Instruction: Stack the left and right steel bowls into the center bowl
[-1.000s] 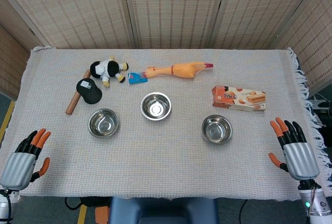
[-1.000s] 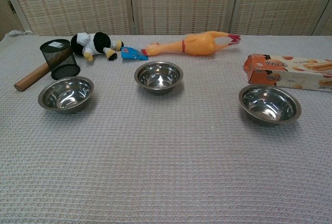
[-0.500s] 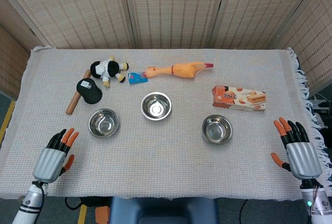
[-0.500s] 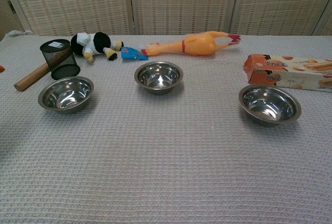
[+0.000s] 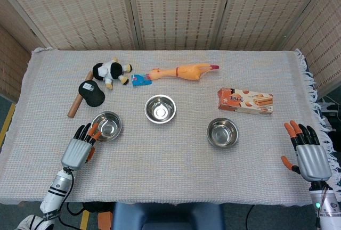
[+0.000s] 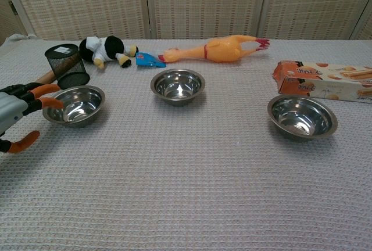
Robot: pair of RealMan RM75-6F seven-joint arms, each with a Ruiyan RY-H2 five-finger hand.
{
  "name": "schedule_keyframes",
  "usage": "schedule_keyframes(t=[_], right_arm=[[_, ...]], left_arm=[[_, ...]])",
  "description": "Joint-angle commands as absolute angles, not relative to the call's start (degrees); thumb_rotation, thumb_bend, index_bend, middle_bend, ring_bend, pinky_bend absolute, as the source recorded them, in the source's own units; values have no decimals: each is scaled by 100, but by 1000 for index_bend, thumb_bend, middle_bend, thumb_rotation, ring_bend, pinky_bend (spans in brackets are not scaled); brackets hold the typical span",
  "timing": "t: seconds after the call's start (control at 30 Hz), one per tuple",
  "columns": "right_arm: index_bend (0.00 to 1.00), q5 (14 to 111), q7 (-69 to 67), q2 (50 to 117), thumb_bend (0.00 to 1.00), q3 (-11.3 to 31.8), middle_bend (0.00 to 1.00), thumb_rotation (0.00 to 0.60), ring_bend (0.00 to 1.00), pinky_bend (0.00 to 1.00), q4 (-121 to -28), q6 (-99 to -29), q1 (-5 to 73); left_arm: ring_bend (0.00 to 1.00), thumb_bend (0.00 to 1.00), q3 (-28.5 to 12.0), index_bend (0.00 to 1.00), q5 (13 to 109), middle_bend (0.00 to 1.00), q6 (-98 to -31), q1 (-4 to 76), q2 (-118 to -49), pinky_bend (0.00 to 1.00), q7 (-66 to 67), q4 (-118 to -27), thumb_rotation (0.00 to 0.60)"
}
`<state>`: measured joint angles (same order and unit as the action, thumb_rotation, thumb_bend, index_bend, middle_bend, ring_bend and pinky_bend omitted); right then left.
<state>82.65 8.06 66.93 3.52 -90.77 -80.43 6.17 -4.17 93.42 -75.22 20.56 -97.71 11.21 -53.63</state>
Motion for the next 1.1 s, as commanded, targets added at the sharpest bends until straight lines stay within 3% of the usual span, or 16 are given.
schedule_keyframes(t=[0.03, 0.17, 0.4, 0.6, 0.83, 1.1], right_arm=[[0, 8214, 838, 6698, 152, 362, 0, 600, 0, 0, -9087, -7989, 638], [0, 8141, 850, 6698, 153, 369, 0, 600, 0, 0, -9089, -7914, 658], [0, 8027, 885, 6668, 152, 375, 0, 600, 0, 0, -9131, -7822, 676], [0, 7928, 922, 6609, 152, 362, 0, 600, 0, 0, -9210, -7720, 689], [0, 7855, 939, 6547, 152, 349, 0, 600, 0, 0, -9299, -7643, 702], [0, 7833, 934, 6489, 152, 335, 0, 600, 0, 0, -9376, -7636, 695]], left_arm=[[0, 485, -409, 227, 9340, 0, -7475, 2228, -10049, 112, 1010, -4990, 600], [0, 481, -409, 293, 9354, 0, -7504, 2364, -10255, 112, 889, -4682, 600], [0, 485, -388, 524, 9376, 0, -7543, 2599, -10604, 113, 669, -4035, 600], [0, 486, -427, 640, 9369, 57, -7814, 2718, -10915, 113, 651, -3387, 600], [0, 487, -533, 705, 9322, 106, -8383, 2789, -11160, 114, 501, -2889, 600], [0, 488, -749, 711, 9273, 115, -8782, 3158, -11090, 122, 511, -3071, 600]])
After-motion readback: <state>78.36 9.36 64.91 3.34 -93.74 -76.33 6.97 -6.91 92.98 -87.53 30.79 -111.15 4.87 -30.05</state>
